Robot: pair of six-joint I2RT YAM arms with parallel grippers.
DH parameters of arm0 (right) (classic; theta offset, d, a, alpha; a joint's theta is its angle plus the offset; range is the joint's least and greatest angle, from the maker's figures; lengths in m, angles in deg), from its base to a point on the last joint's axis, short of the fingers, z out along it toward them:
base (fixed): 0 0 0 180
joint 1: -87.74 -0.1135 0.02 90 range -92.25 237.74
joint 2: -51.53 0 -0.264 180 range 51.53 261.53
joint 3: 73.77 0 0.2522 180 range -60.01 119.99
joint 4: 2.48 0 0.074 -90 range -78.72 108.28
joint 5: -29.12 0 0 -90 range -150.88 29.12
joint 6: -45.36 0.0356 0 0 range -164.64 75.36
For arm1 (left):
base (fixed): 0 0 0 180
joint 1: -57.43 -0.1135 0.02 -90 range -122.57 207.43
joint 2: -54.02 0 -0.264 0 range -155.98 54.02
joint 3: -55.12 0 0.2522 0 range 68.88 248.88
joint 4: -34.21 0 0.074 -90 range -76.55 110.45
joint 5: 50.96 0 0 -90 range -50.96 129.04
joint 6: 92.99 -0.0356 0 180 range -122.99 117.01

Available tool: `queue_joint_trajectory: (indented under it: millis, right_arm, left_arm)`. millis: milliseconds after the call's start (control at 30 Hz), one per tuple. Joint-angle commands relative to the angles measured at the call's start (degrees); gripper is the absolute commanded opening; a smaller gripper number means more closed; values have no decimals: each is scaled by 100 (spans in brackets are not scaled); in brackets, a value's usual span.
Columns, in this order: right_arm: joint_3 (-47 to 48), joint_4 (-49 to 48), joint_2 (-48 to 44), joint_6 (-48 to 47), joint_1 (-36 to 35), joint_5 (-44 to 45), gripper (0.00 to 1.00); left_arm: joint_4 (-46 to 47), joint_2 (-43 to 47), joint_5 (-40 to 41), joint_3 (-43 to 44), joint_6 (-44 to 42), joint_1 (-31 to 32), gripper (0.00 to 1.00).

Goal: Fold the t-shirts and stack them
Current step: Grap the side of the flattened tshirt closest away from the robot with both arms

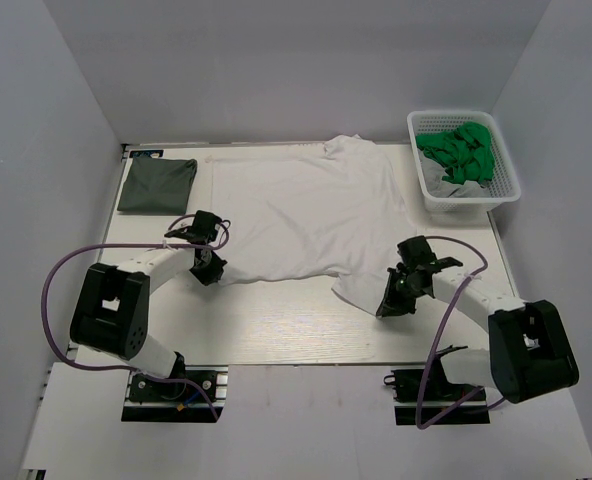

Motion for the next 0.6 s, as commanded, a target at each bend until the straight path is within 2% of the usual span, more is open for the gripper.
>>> queue_joint_trajectory:
  millis: [0, 167, 333, 567]
  right_arm:
    - [-81, -45, 90, 36, 2, -99, 0]
    - [60, 463, -243, 10, -6, -90, 0]
    - [-115, 1411, -927, 27, -15, -573, 0]
    - [-388, 1845, -1729, 124, -42, -1215, 0]
  left_arm:
    - [-195, 120, -306, -51, -235, -6, 0]
    - [-475, 251, -368, 19, -236, -6, 0]
    - [-968, 629, -315, -226, -289, -6, 0]
    - [-1162, 1254, -482, -544, -420, -6, 0]
